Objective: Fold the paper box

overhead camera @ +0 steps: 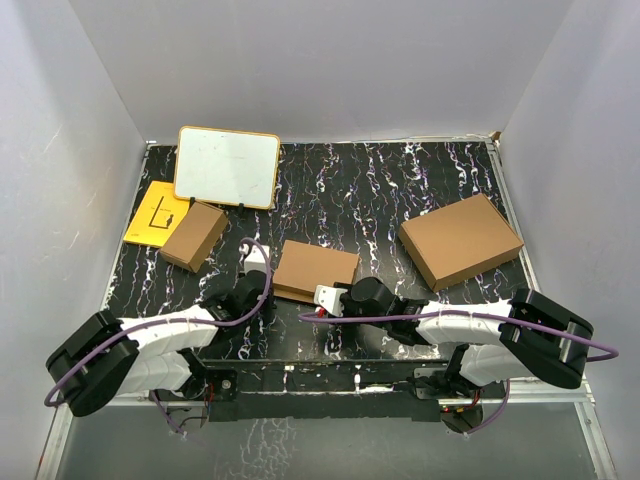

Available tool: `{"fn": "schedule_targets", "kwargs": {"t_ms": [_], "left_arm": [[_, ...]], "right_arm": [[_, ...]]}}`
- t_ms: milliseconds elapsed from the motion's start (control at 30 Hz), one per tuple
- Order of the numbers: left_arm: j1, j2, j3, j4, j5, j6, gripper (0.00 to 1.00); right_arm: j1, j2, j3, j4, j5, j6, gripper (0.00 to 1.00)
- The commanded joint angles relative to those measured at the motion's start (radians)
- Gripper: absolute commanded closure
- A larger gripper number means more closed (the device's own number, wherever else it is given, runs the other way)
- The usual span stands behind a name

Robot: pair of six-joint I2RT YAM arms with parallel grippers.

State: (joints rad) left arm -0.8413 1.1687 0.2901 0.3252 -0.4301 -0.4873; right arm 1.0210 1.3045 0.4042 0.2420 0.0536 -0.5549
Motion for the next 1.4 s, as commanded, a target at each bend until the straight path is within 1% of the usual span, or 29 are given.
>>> {"fn": "schedule_targets", "kwargs": {"t_ms": [0, 233, 300, 567, 633, 700, 833, 900, 933, 967, 1000, 1033, 1067, 1133, 1167, 1200, 1267, 1367], "left_arm": [[0.01, -0.015, 0.077, -0.106, 0.078, -0.037, 0.96], [0.053, -0.001, 0.141, -0.169, 0.134, -0.045, 0.94], [0.056, -0.006, 0.15, -0.185, 0.141, -0.045, 0.92], [0.059, -0.109, 0.177, -0.302, 0.177, -0.074, 0.7], [0.06, -0.136, 0.192, -0.35, 0.179, -0.1, 0.65], [0.061, -0.162, 0.214, -0.436, 0.162, -0.135, 0.59], [0.065, -0.203, 0.253, -0.559, 0.152, -0.201, 0.46], [0.067, -0.213, 0.266, -0.606, 0.174, -0.232, 0.42], [0.068, -0.217, 0.264, -0.614, 0.204, -0.238, 0.43], [0.069, -0.221, 0.255, -0.613, 0.238, -0.248, 0.47], [0.07, -0.225, 0.245, -0.613, 0.27, -0.262, 0.58], [0.07, -0.228, 0.231, -0.61, 0.301, -0.273, 0.71], [0.07, -0.23, 0.21, -0.603, 0.332, -0.281, 0.82], [0.07, -0.23, 0.181, -0.603, 0.367, -0.296, 0.94], [0.071, -0.227, 0.166, -0.606, 0.376, -0.305, 0.98], [0.07, -0.223, 0.151, -0.601, 0.381, -0.31, 0.99], [0.071, -0.208, 0.123, -0.586, 0.385, -0.323, 1.0], [0.072, -0.164, 0.093, -0.545, 0.345, -0.328, 1.0]], "right_arm": [[0.003, 0.022, 0.01, -0.049, -0.045, 0.039, 0.55], [0.004, 0.022, 0.012, -0.049, -0.046, 0.04, 0.55], [0.004, 0.023, 0.013, -0.049, -0.046, 0.041, 0.55], [0.004, 0.026, 0.018, -0.049, -0.046, 0.041, 0.55], [0.004, 0.026, 0.018, -0.049, -0.046, 0.043, 0.55], [0.004, 0.026, 0.018, -0.05, -0.046, 0.043, 0.55], [0.003, 0.026, 0.018, -0.051, -0.046, 0.043, 0.55], [0.004, 0.025, 0.019, -0.05, -0.048, 0.043, 0.55], [0.003, 0.025, 0.019, -0.051, -0.049, 0.043, 0.55], [0.003, 0.025, 0.019, -0.05, -0.049, 0.044, 0.55], [0.004, 0.026, 0.019, -0.052, -0.048, 0.045, 0.55], [0.003, 0.026, 0.019, -0.052, -0.049, 0.045, 0.55], [0.003, 0.024, 0.019, -0.052, -0.048, 0.044, 0.55], [0.004, 0.024, 0.018, -0.054, -0.049, 0.045, 0.55], [0.003, 0.023, 0.018, -0.053, -0.048, 0.044, 0.55], [0.003, 0.022, 0.018, -0.053, -0.049, 0.044, 0.55], [0.003, 0.023, 0.017, -0.054, -0.049, 0.044, 0.55], [0.003, 0.024, 0.018, -0.053, -0.048, 0.046, 0.55]]}}
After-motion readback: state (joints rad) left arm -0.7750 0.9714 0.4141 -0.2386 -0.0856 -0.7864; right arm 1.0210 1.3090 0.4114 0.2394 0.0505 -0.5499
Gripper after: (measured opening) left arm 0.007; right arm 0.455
